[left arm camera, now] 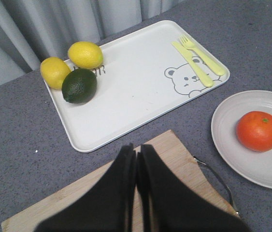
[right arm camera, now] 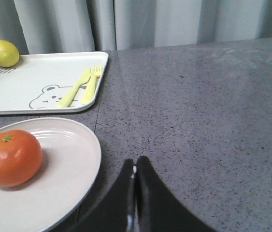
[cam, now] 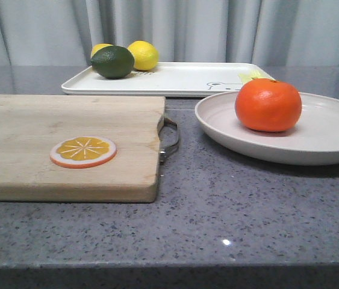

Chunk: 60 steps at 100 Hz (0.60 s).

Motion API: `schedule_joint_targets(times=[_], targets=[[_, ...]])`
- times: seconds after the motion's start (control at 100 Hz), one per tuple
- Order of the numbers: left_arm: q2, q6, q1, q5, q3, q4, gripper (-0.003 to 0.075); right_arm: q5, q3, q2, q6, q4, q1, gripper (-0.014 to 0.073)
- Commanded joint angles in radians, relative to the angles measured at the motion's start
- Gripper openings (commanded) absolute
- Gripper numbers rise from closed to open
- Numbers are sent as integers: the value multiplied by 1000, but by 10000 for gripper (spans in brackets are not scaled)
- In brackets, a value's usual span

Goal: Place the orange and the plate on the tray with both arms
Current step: 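Raise the left gripper away from the plate and withdraw it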

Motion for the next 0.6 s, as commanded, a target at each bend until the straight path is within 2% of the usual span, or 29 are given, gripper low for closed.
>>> schedule_joint_targets(times=[0.0,0.21,0.43,0.53,0.59], targets=[[-95,-8,1,-136,84,18,-20,-69,-38,34,-4,-2,-4,-57],[-273,-8,1,-261,339,30,-20,-55,-59,113,-4,-2,-4,-55],[-437,-8,1,-351,541,64,-20,9,-159,243,-28,-2,0,-51],[-491,-8,1,-353,599,79,-20,51,-217,321,-33,-2,5,0],[-512,-8,1,-355,623,79,-20,84,-254,366,-40,-2,15,66]])
